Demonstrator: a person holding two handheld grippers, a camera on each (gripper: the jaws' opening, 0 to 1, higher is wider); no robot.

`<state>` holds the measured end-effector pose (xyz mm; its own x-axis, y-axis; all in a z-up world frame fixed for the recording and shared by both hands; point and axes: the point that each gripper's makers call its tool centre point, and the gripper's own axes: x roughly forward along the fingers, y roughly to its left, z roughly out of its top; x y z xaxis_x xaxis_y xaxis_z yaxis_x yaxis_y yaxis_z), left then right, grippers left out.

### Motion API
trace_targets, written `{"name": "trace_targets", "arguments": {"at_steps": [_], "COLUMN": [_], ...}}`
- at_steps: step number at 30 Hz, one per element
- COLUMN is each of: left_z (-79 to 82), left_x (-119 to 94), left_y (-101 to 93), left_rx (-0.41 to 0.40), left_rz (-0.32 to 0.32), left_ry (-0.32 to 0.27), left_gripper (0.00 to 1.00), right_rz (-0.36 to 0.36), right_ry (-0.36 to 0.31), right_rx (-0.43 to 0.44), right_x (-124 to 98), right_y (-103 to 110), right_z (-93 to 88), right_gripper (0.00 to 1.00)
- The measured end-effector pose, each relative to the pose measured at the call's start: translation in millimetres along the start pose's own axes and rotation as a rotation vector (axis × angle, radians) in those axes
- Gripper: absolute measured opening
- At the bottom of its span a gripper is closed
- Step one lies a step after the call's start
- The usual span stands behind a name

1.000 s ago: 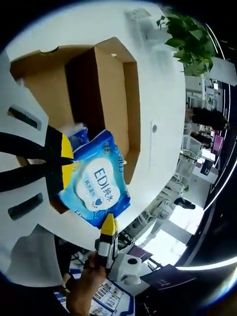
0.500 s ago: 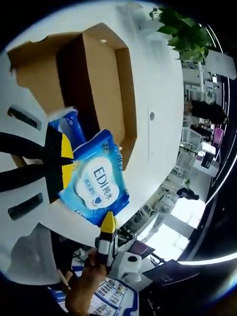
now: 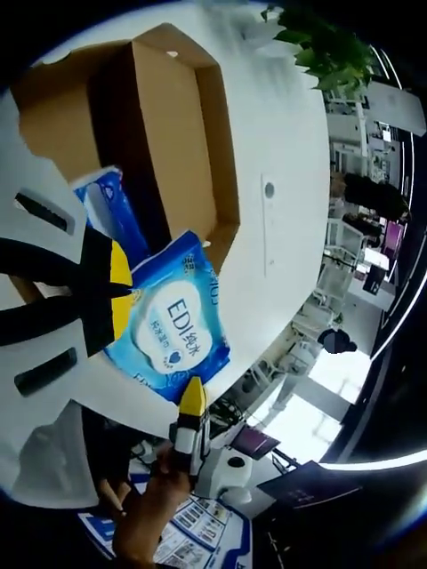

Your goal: Operate the shoe box by opening the lid, removing the specified soft item, and placing it in the target area until the item is outside and the box remains undamaged.

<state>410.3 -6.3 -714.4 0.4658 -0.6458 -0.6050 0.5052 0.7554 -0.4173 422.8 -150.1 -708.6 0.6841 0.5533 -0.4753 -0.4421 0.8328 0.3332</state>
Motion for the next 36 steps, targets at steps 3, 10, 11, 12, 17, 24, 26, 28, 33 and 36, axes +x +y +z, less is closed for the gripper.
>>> {"name": "trace_targets", "arguments": {"at_steps": [3,10,11,12,17,24,26,28,33,36], "left_z": [2.1,6.4,7.0,8.7,12.9,16.8,17.8,19.4,20.4,20.6], "left_x": [4,16,17,19,26,37,41,45,53,59], "left_y": [-7.6,-18.3,-19.4,-19.6,-27.2,-36.5,-40.0,-42.9,-49.6,-51.2], "left_rx": [0.003,0.014,0.014,0.016,0.025,0.035,0.038,0.04,0.053,0.057], "left_rz": [-0.008,-0.023,-0.025,-0.027,-0.038,-0.052,-0.056,-0.059,-0.064,-0.066], "left_ry": [-0.002,0.001,0.001,0.002,0.002,0.007,0.007,0.006,0.01,0.013], "left_gripper": [0.0,0.0,0.0,0.0,0.0,0.0,0.0,0.0,0.0,0.0], "right_rz": [-0.001,-0.014,-0.017,-0.019,-0.028,-0.043,-0.048,-0.055,-0.064,-0.067], "right_ry": [-0.002,-0.003,-0.004,-0.005,-0.014,-0.025,-0.027,-0.029,-0.03,-0.031], "right_rx": [0.007,0.01,0.011,0.014,0.022,0.027,0.029,0.032,0.035,0.034], "right_x": [-4,-12,-13,-14,-20,-28,-30,-32,-34,-34], "right_y": [-6,-19,-21,-23,-33,-46,-50,-55,-64,-70], "right_z": [0.5,0.6,0.8,1.0,2.6,6.1,6.3,6.3,6.6,7.0], "right_gripper": [0.0,0.0,0.0,0.0,0.0,0.0,0.0,0.0,0.0,0.0]}}
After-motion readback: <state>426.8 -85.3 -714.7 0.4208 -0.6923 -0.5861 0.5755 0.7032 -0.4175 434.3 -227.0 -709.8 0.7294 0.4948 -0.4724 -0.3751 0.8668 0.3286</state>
